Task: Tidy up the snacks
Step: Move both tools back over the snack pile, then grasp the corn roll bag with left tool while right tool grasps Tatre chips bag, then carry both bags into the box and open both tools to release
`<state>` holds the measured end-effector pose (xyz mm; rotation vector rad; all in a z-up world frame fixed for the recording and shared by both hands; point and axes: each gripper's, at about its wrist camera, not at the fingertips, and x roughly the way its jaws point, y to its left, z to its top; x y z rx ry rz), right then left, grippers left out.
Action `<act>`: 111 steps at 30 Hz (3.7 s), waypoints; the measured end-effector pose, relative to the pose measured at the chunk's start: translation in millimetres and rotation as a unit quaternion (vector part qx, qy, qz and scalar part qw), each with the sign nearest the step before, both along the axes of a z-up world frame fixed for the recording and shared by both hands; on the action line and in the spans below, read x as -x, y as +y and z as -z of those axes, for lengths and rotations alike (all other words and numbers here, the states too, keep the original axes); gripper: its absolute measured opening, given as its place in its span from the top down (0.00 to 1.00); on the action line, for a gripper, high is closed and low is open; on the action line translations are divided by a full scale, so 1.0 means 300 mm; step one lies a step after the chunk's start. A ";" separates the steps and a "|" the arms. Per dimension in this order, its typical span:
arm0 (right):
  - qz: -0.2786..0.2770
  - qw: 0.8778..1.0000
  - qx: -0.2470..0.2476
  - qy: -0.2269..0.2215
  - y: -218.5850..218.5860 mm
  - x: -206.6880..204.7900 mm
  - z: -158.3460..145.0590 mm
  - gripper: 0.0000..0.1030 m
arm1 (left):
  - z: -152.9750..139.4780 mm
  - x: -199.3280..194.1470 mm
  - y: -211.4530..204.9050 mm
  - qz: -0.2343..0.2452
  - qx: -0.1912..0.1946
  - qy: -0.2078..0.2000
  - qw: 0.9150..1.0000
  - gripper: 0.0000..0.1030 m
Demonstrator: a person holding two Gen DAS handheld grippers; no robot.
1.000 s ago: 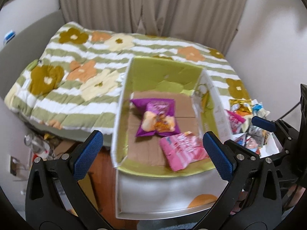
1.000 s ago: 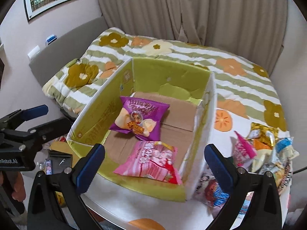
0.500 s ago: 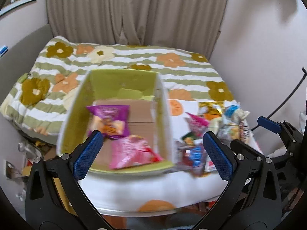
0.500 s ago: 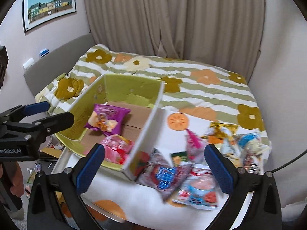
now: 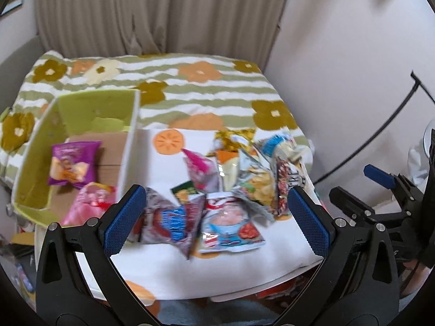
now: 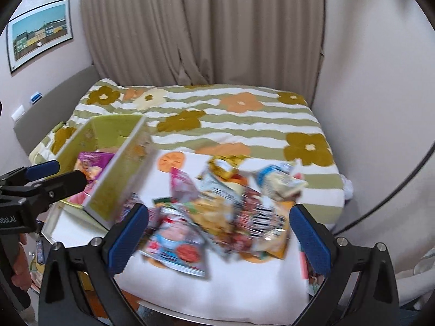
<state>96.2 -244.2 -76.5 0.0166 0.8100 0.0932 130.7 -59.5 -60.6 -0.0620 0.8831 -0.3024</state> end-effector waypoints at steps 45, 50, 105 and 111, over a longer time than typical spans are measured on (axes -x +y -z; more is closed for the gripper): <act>0.251 0.945 -0.088 0.192 -0.211 -0.403 0.495 0.00 | 0.561 -0.410 -0.363 0.253 0.001 0.201 0.946 0.46; 0.264 0.937 -0.101 0.207 -0.237 -0.388 0.523 0.00 | 0.555 -0.414 -0.364 0.250 -0.005 0.198 0.948 0.46; -0.115 0.986 -0.111 -0.037 0.193 -0.164 -0.117 0.43 | -0.091 -0.044 0.315 -0.063 0.005 -0.022 0.998 0.47; -0.143 0.982 -0.117 -0.031 0.441 -0.231 -0.123 0.43 | -0.058 -0.099 0.597 -0.095 0.005 -0.006 0.995 0.47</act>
